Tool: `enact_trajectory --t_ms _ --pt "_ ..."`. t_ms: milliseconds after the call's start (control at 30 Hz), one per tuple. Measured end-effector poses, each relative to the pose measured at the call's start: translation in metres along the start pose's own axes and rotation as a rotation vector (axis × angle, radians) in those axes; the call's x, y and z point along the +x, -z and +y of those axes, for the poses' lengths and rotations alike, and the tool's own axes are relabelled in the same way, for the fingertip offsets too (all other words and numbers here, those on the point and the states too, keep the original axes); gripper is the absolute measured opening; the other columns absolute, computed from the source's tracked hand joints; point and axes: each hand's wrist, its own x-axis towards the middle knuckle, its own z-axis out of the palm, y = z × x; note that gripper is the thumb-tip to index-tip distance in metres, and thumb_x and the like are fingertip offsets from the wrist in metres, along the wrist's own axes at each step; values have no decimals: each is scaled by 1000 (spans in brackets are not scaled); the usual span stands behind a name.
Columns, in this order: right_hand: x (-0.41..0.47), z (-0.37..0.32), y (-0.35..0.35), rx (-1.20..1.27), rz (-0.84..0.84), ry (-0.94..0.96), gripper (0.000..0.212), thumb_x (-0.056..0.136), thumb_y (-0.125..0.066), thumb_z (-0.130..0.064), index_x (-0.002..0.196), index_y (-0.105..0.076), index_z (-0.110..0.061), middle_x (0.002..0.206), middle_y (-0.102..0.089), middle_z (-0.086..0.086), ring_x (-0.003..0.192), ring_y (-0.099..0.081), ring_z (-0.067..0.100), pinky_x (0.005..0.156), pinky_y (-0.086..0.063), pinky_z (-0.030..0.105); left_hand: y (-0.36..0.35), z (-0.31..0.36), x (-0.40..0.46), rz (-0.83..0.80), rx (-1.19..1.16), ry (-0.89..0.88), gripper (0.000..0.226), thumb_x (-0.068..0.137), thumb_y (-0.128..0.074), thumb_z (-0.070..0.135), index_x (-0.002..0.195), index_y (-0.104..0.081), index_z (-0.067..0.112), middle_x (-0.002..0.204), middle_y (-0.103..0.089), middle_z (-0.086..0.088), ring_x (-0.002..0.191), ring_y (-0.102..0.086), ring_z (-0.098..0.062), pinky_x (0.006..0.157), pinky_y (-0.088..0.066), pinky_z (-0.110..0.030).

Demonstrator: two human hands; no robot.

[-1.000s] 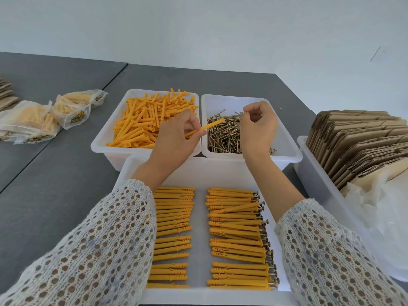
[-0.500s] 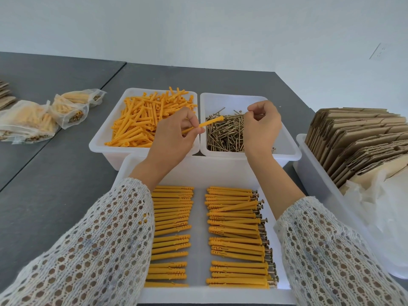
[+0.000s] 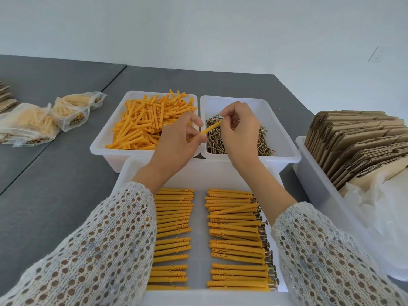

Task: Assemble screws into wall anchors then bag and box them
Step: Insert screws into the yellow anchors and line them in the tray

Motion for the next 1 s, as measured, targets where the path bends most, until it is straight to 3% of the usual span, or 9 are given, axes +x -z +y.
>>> enact_trajectory --t_ms 200,300,400,500,600,700,800,867,1000 --pt "-16 -24 -2 -152 -228 204 20 84 -51 -2 96 -64 -11 96 -62 0 90 -50 21 77 -41 27 -7 11 2 8 -108 50 21 99 -51 4 114 -65 10 80 -74 -3 76 -69 -13 72 -54 -26" --pt "-24 -43 4 -200 -302 205 32 87 -52 -3 116 -63 -11 115 -61 2 103 -46 21 83 -42 30 -4 18 2 38 -281 136 19 101 -46 -1 107 -64 1 76 -69 1 66 -66 -4 57 -47 -11" --pt "-30 -66 22 -103 -270 160 39 87 -54 -2 124 -61 -13 122 -58 2 109 -46 20 87 -40 24 4 29 -1 16 -507 235 16 104 -45 3 112 -58 -3 70 -70 2 54 -64 -1 49 -46 -11" --pt "-41 -85 59 -10 -143 106 34 88 -53 -3 119 -62 -15 119 -59 -3 113 -50 14 92 -43 25 8 41 -4 -175 -547 274 10 104 -48 7 105 -58 8 73 -75 2 65 -71 -7 58 -53 -16" --pt "-56 -91 114 -18 -42 58 26 90 -50 -2 108 -65 -13 110 -61 -2 105 -55 12 85 -47 27 6 55 -15 -566 -411 302 5 102 -53 12 103 -58 10 87 -78 -4 84 -75 -19 73 -59 -28" --pt "-68 -88 175 -48 66 -40 25 90 -49 -3 98 -67 -16 103 -64 0 96 -59 9 77 -45 20 -5 68 -38 -842 -151 183 6 98 -62 18 102 -62 13 88 -77 0 83 -74 -12 71 -57 -20" --pt "-75 -79 232 -168 160 -108 25 87 -47 -9 92 -68 -22 100 -66 -10 94 -59 4 75 -44 22 -22 75 -58 -877 202 32 5 94 -67 24 94 -62 22 85 -70 8 82 -66 -3 70 -49 -13" --pt "-76 -65 268 -377 190 -116 25 86 -46 -14 91 -67 -26 101 -62 -11 96 -59 8 80 -47 27 -30 76 -66 -838 381 -31 7 94 -65 28 91 -59 28 86 -62 13 82 -59 -4 73 -48 -20" --pt "-73 -8 331 -859 119 -300 27 93 -52 -20 116 -64 -12 120 -58 21 112 -48 45 100 -39 59 -36 84 -74 -803 502 -76 7 94 -64 33 92 -59 28 84 -58 15 82 -55 -5 71 -45 -25"
